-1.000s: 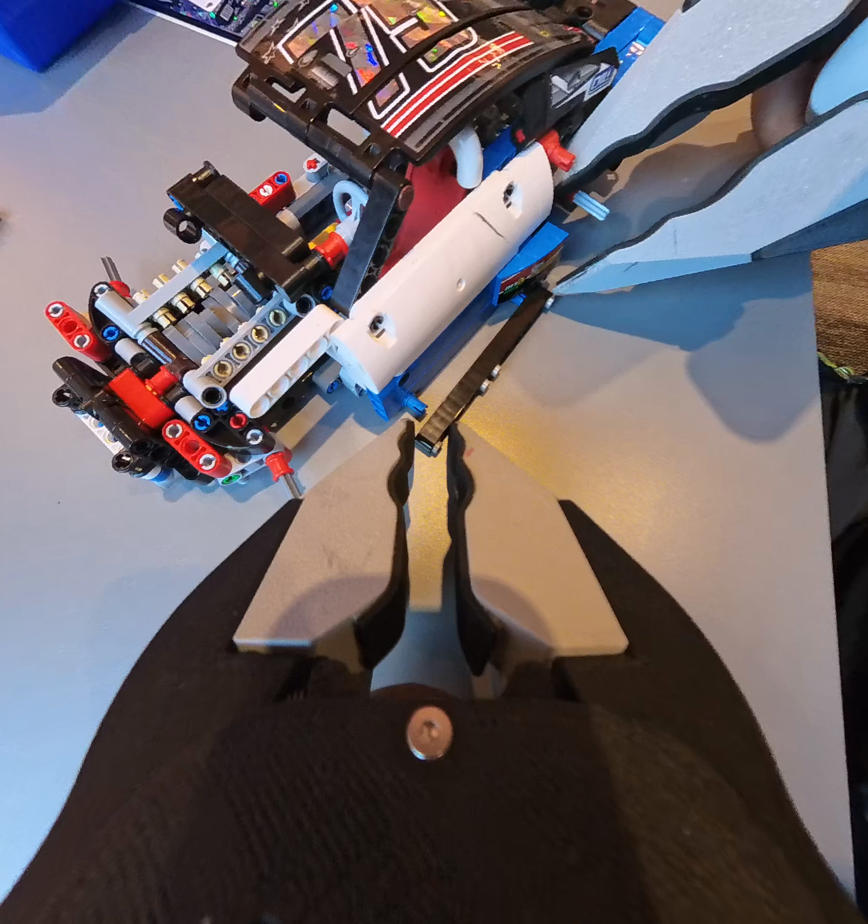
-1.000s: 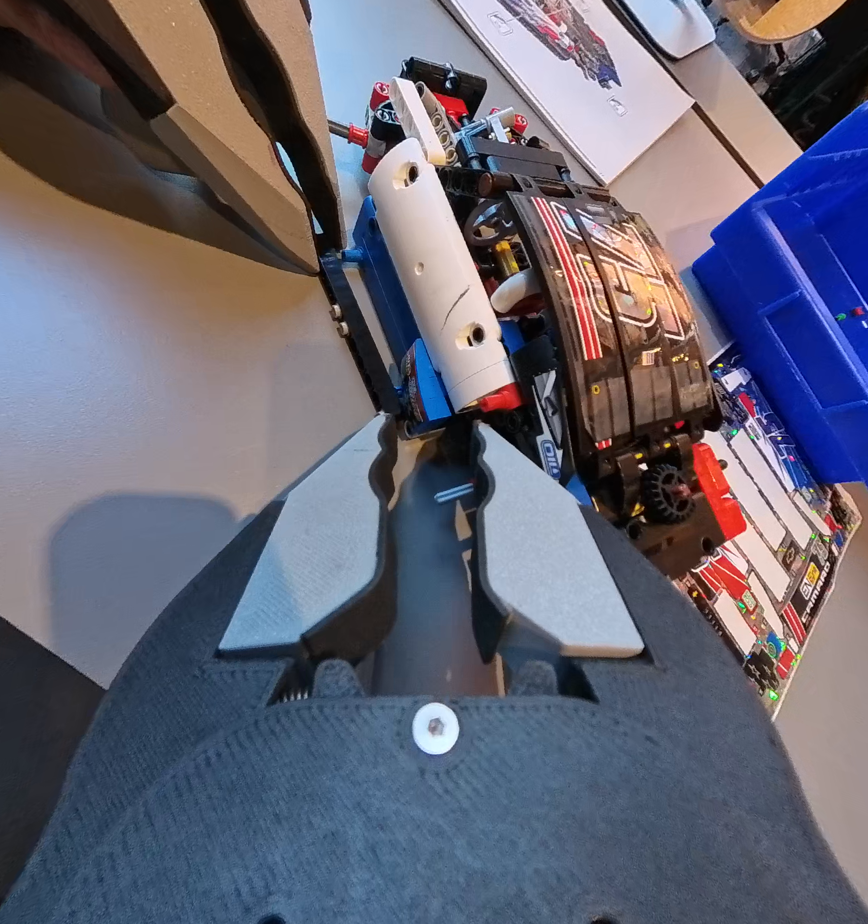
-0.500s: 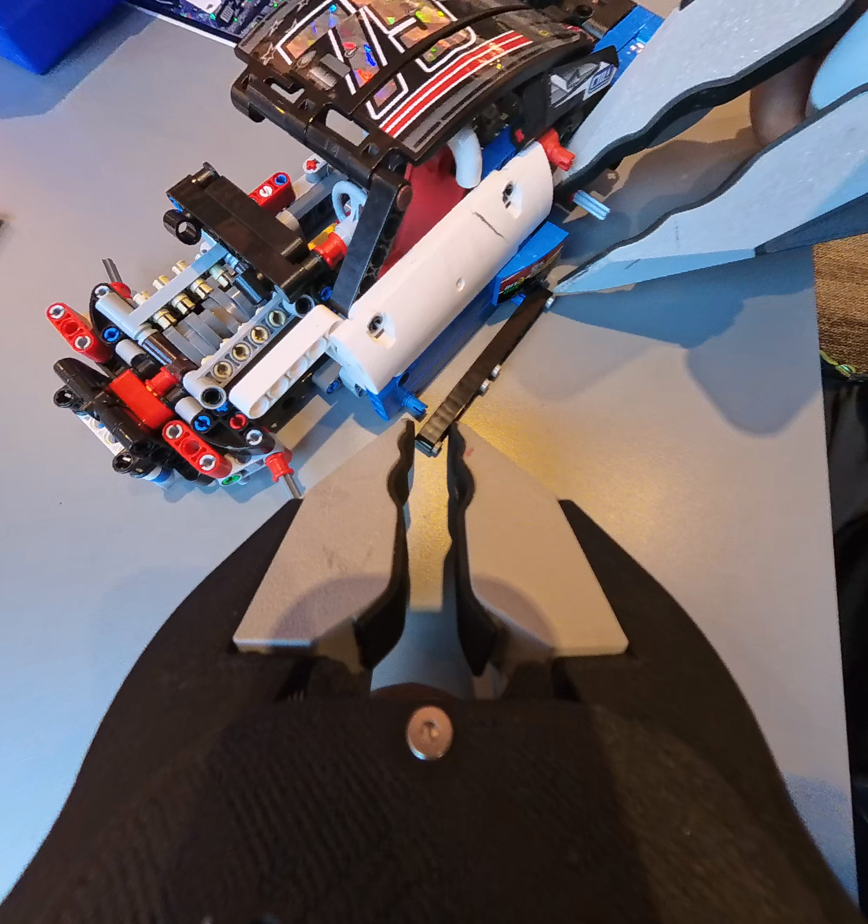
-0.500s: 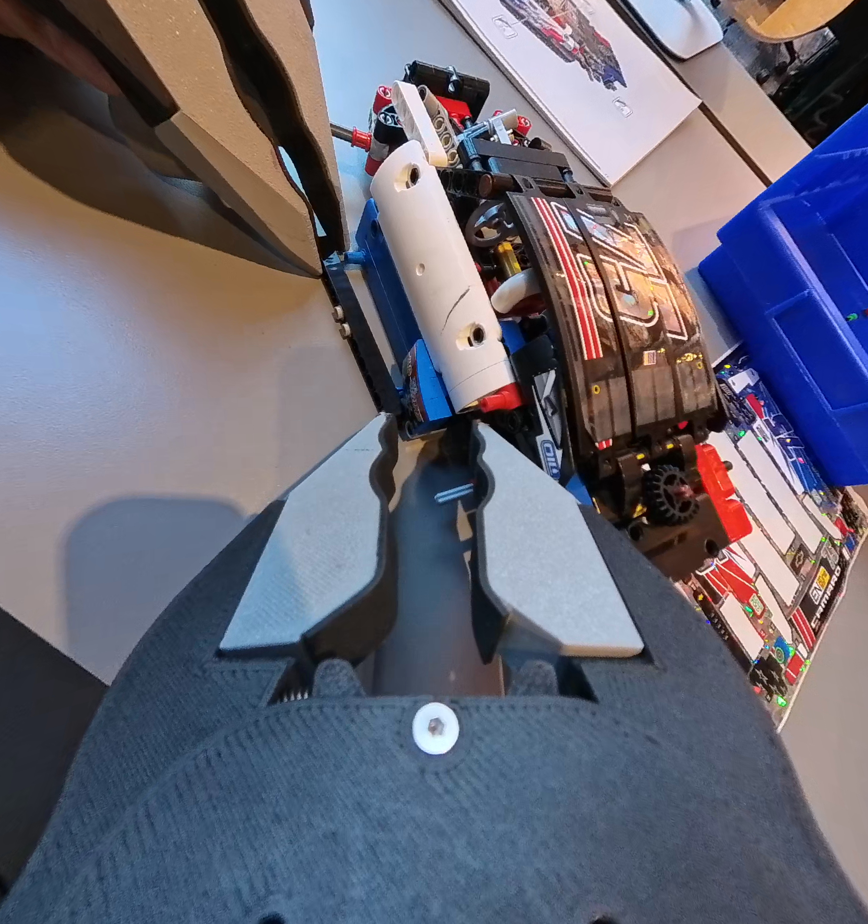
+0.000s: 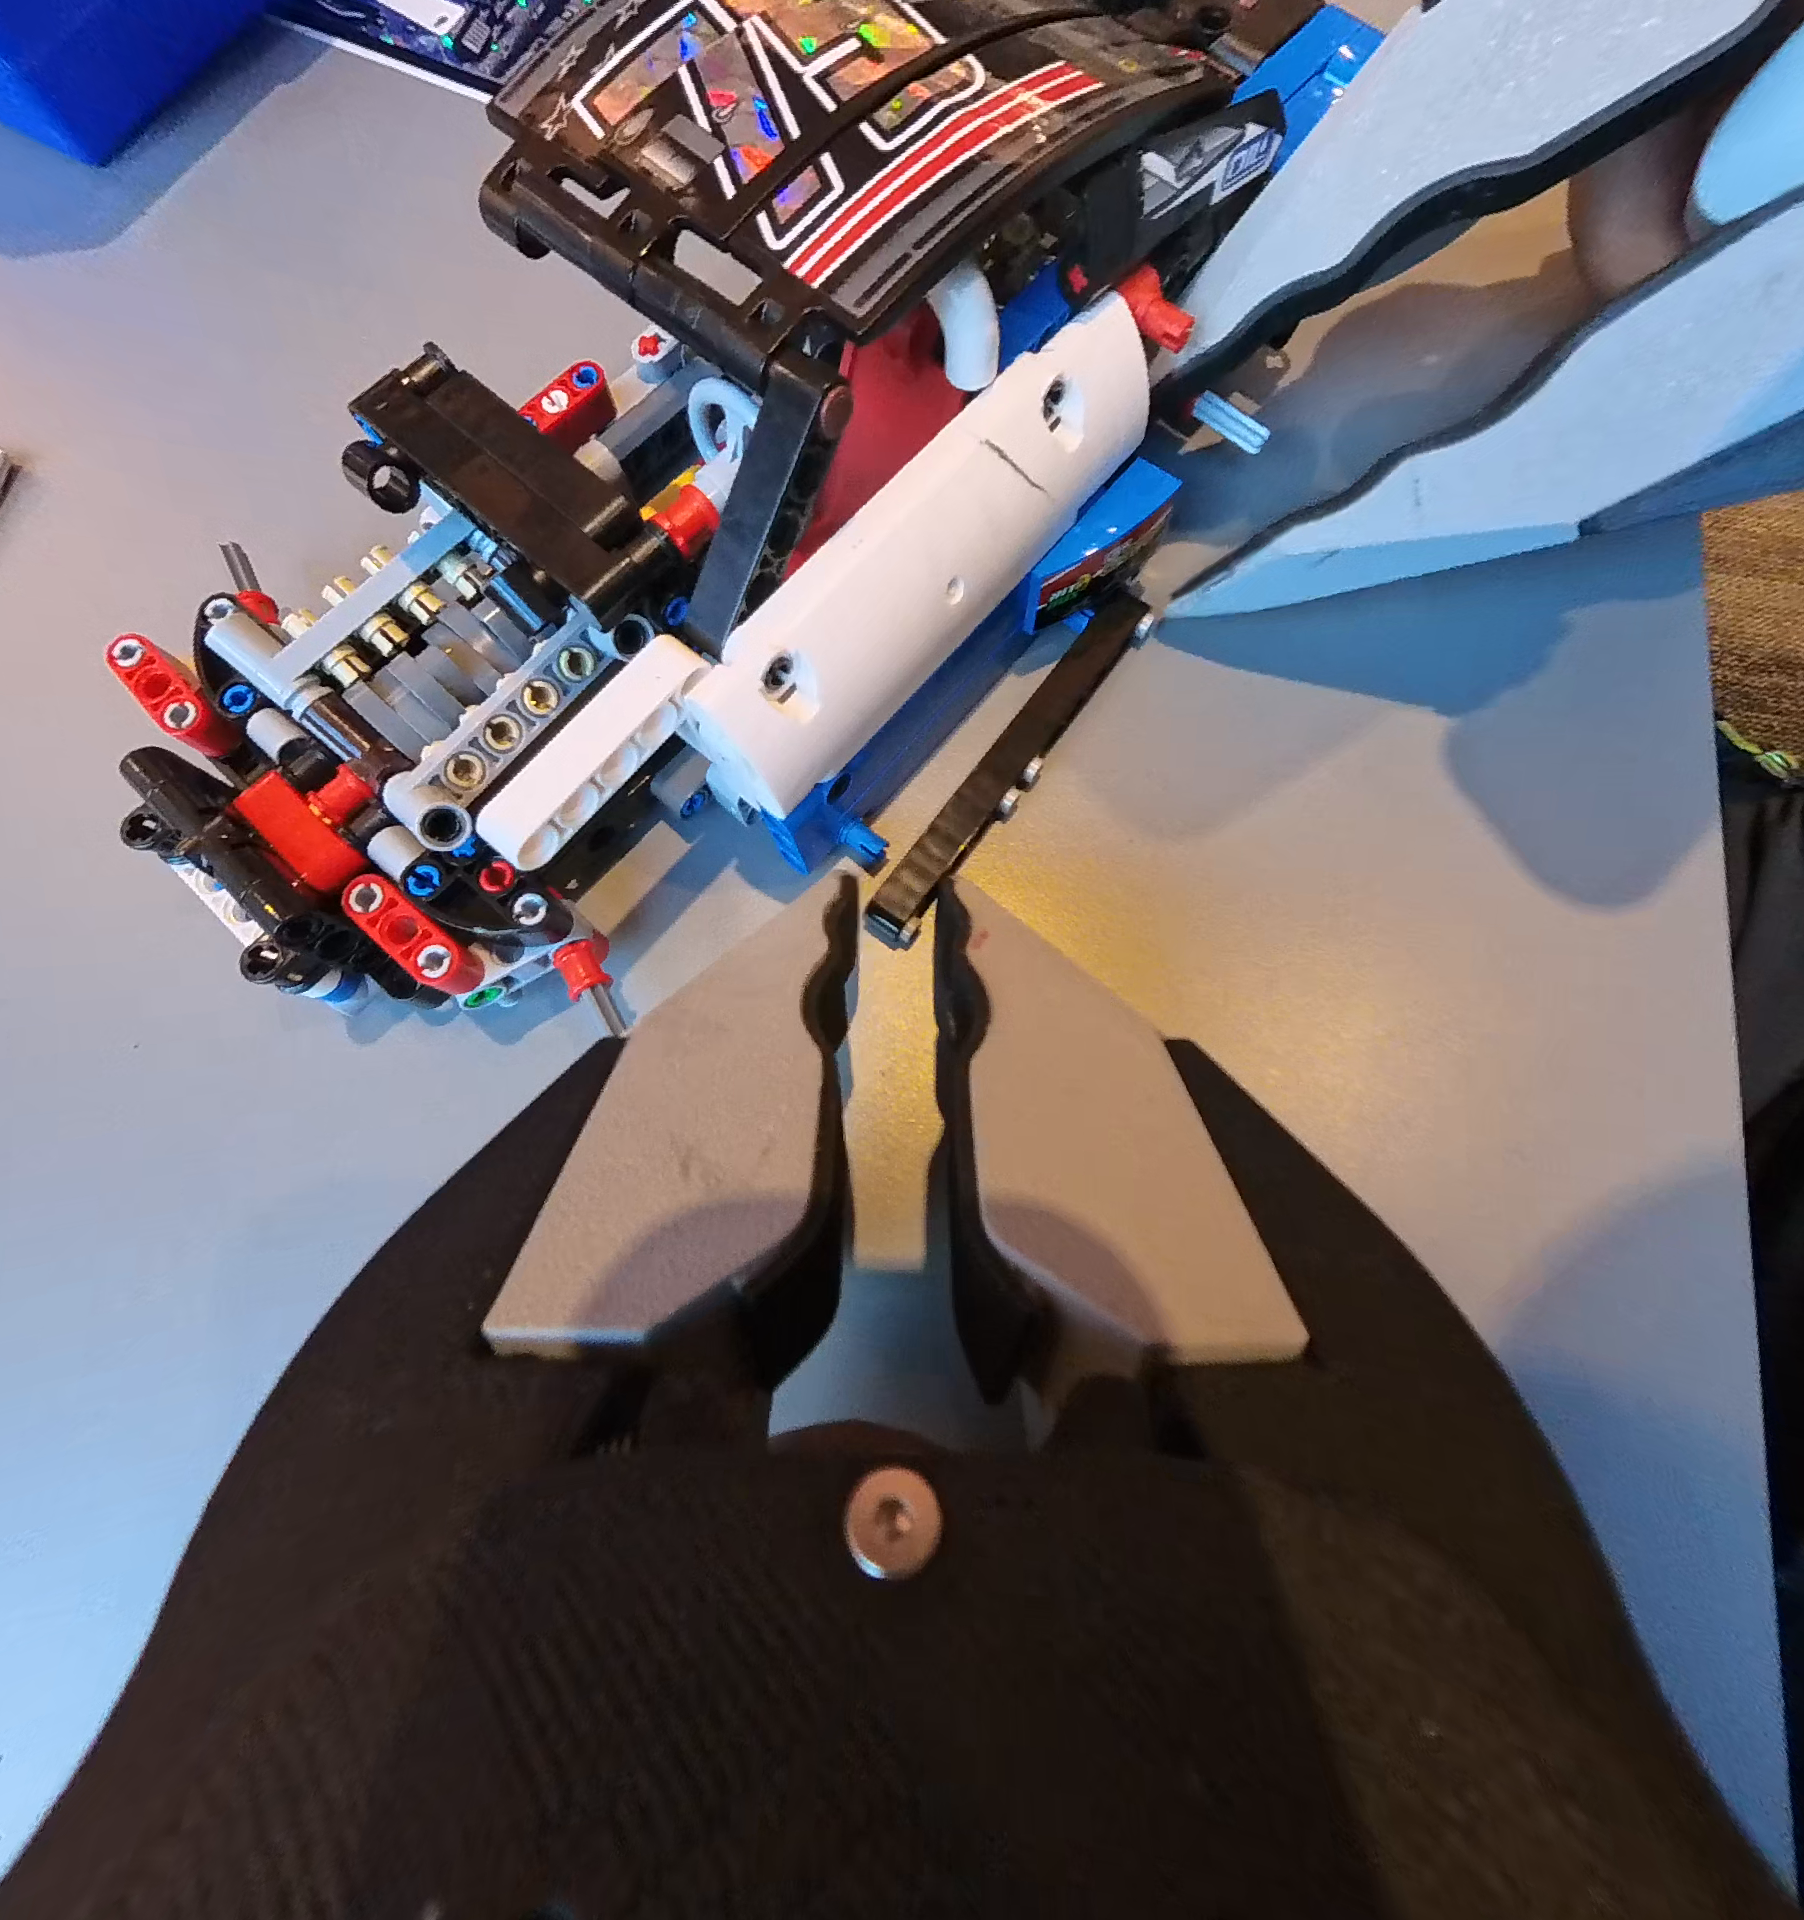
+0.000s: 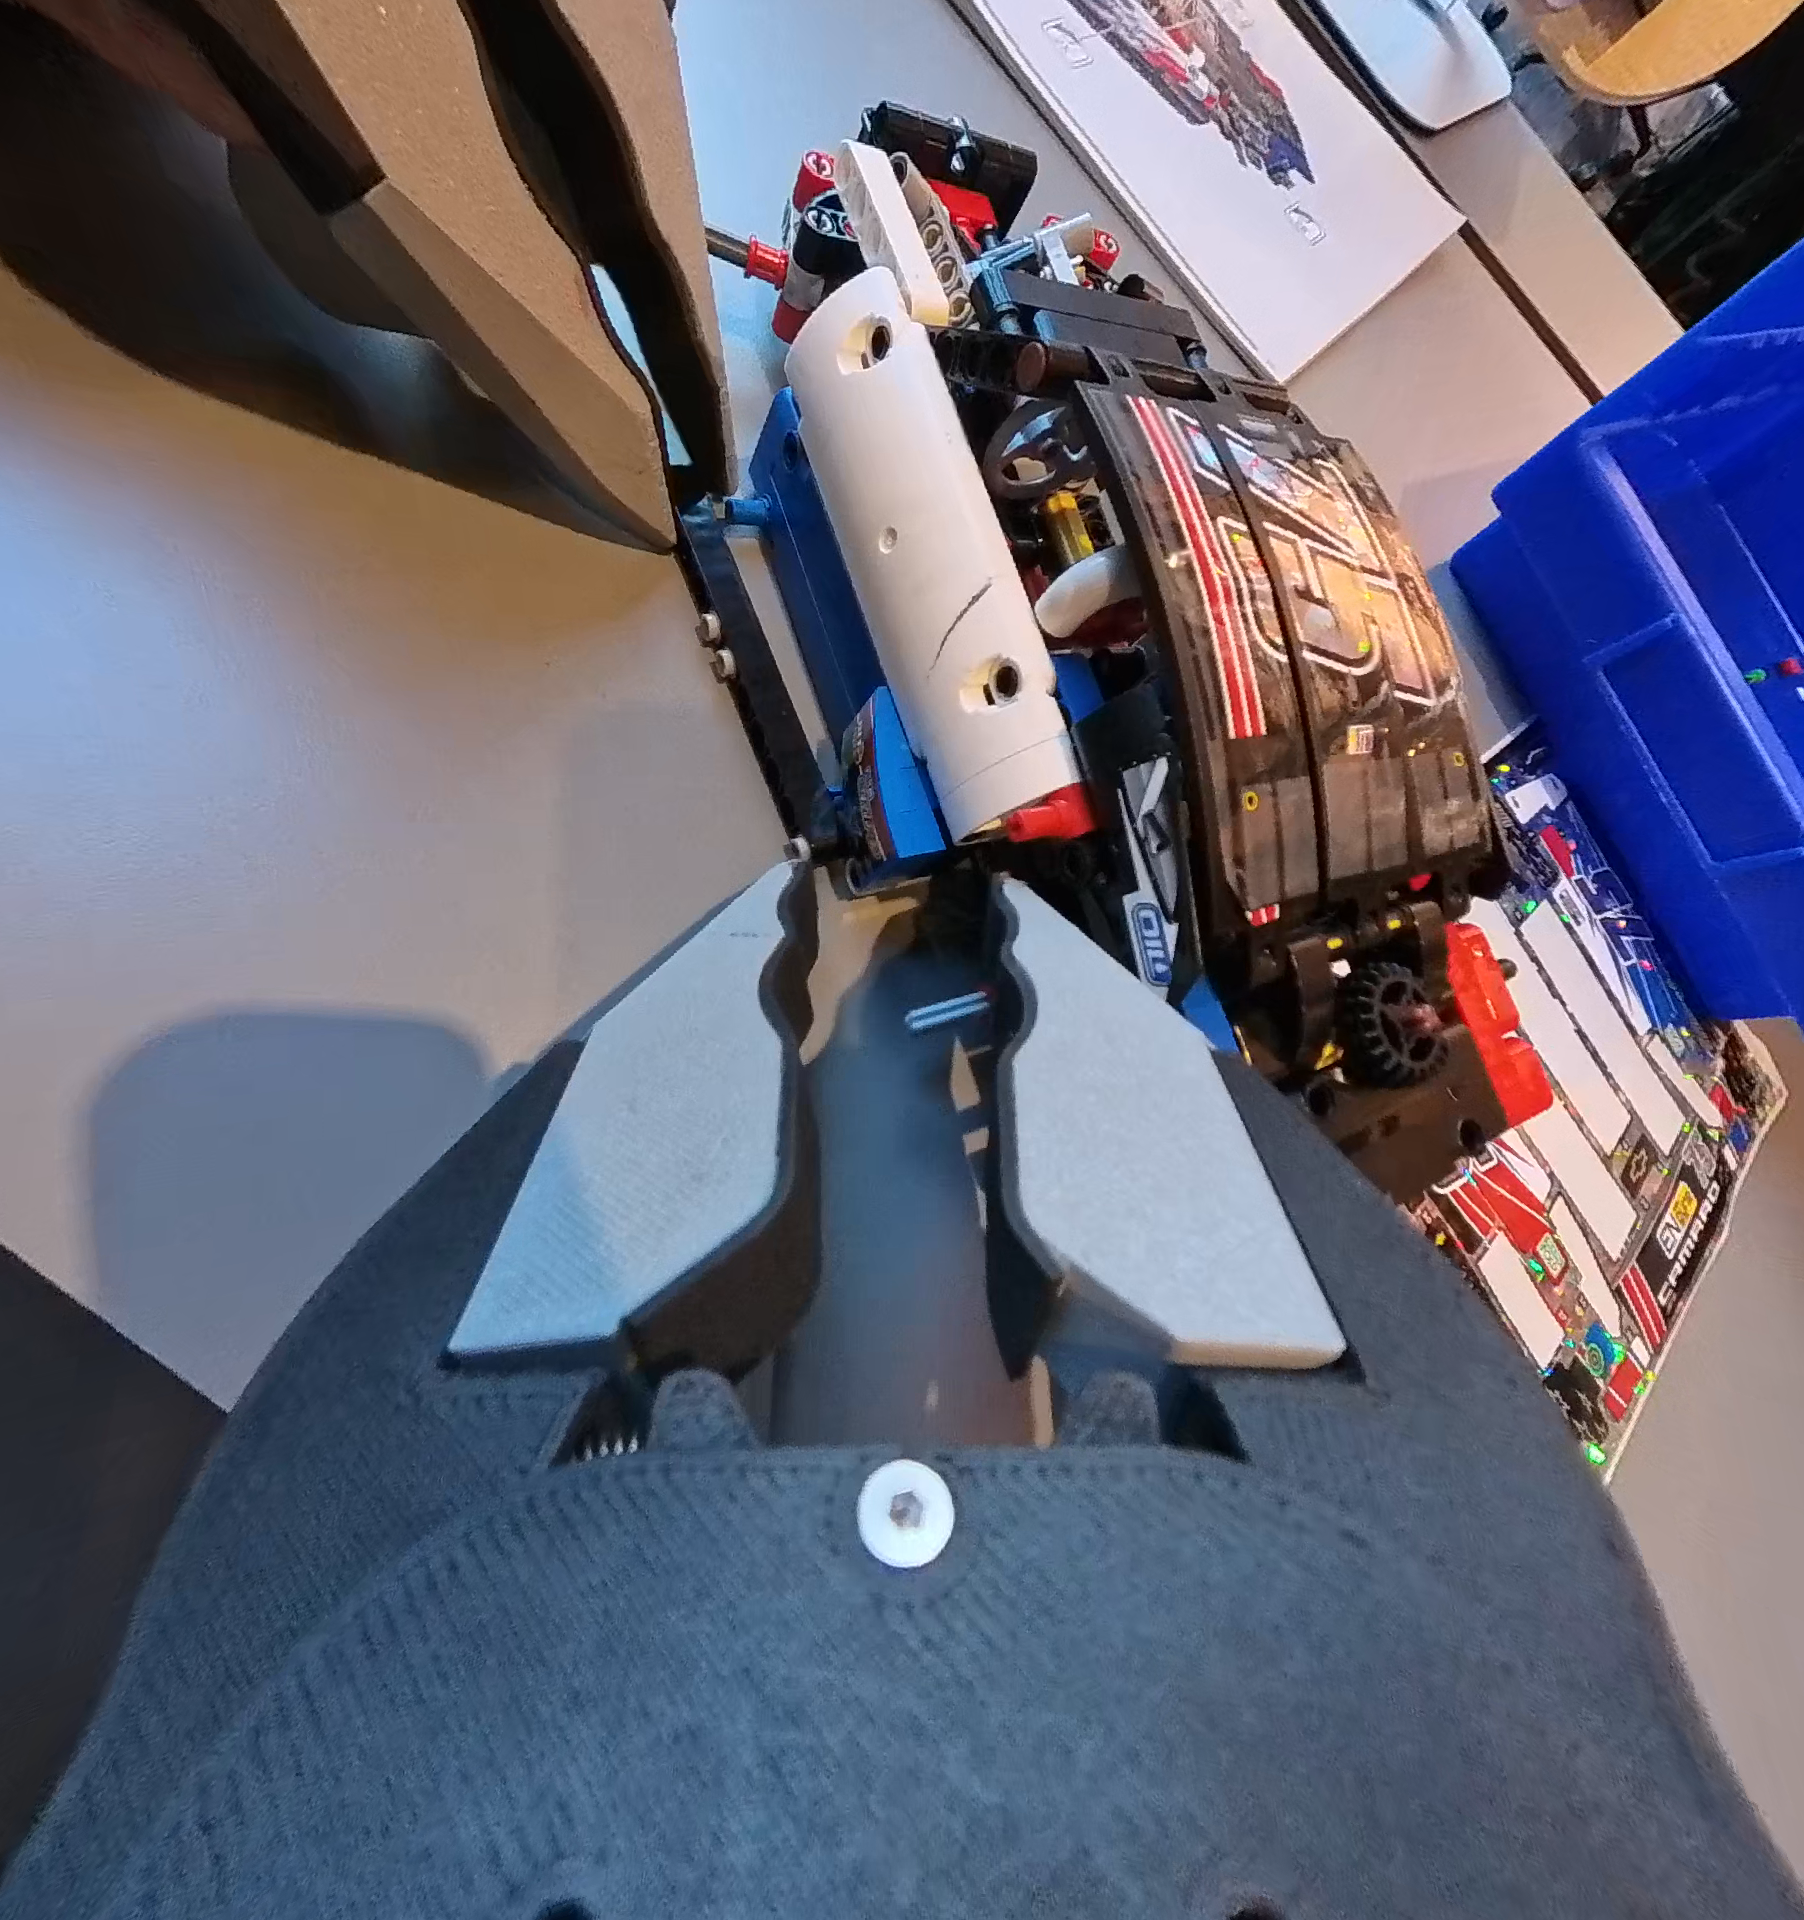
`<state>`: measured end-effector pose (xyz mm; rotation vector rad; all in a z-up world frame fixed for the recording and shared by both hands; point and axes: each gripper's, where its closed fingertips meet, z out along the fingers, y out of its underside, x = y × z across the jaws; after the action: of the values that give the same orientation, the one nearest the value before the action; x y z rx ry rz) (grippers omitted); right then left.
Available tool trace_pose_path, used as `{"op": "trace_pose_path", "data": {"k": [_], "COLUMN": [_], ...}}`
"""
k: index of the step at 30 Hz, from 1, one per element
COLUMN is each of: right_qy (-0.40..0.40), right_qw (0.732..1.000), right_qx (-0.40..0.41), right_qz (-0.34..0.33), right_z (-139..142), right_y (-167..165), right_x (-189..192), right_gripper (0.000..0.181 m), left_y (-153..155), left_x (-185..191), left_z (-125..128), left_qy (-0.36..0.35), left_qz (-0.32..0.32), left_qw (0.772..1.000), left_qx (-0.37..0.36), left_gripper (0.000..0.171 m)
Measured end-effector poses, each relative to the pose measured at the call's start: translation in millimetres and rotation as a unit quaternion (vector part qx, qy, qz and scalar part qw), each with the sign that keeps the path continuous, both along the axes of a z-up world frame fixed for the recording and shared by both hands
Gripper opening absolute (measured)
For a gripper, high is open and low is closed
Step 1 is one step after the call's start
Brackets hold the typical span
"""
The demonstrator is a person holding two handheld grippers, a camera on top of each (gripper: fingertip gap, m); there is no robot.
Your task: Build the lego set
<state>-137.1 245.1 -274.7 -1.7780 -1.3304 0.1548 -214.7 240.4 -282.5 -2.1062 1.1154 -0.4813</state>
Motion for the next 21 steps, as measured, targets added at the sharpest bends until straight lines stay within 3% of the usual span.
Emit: {"op": "trace_pose_path", "data": {"k": [21], "right_qy": [-0.015], "right_qw": [1.0], "right_qx": [0.013], "right_qz": [-0.004], "right_z": [-2.0], "right_y": [1.5], "right_x": [-1.0], "right_gripper": [0.032], "left_y": [3.3], "left_x": [0.0], "left_z": [4.4], "left_qy": [0.019], "left_qz": [0.004], "left_qw": [0.999], "left_qx": [0.049], "left_gripper": [0.018]}}
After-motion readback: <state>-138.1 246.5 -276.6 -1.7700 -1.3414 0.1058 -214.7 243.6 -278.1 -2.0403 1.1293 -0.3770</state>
